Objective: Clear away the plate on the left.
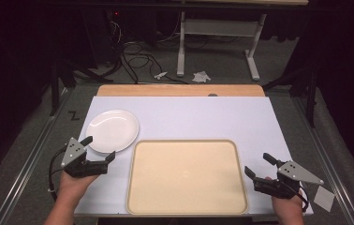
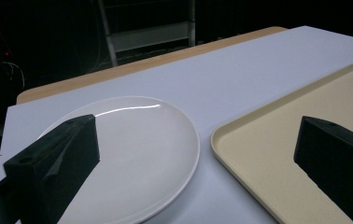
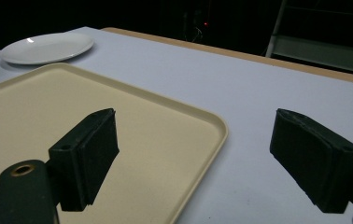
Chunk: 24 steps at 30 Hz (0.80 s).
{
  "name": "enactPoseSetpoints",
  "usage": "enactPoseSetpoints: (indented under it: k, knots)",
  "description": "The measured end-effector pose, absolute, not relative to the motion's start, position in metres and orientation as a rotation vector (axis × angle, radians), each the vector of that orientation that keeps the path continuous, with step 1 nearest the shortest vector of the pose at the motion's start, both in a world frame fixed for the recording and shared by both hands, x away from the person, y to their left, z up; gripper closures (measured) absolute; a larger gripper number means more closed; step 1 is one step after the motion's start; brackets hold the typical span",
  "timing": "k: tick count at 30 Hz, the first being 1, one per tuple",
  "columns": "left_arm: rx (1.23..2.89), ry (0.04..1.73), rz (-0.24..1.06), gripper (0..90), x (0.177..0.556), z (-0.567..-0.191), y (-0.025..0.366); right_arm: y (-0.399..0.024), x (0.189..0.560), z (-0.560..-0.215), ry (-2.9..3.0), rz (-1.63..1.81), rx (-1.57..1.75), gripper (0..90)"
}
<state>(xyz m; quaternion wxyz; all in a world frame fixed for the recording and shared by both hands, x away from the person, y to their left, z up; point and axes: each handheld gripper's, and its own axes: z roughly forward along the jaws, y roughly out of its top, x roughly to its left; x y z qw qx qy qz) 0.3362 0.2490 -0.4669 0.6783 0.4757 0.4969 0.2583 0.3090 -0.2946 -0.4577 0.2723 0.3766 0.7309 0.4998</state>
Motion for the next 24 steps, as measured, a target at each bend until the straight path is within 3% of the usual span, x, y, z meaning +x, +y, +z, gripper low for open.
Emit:
enactPoseSetpoints:
  k: [11,24]
  knots:
    - [1.105,1.111,0.567,2.1,0.336,-0.468,0.247,-0.294,0.309,-0.458,1.969,1.345,1.014,16.2]
    - [1.236,1.084,0.68,5.8,0.342,-0.482,0.243,-0.294,0.309,-0.458,1.971,1.342,1.015,16.2]
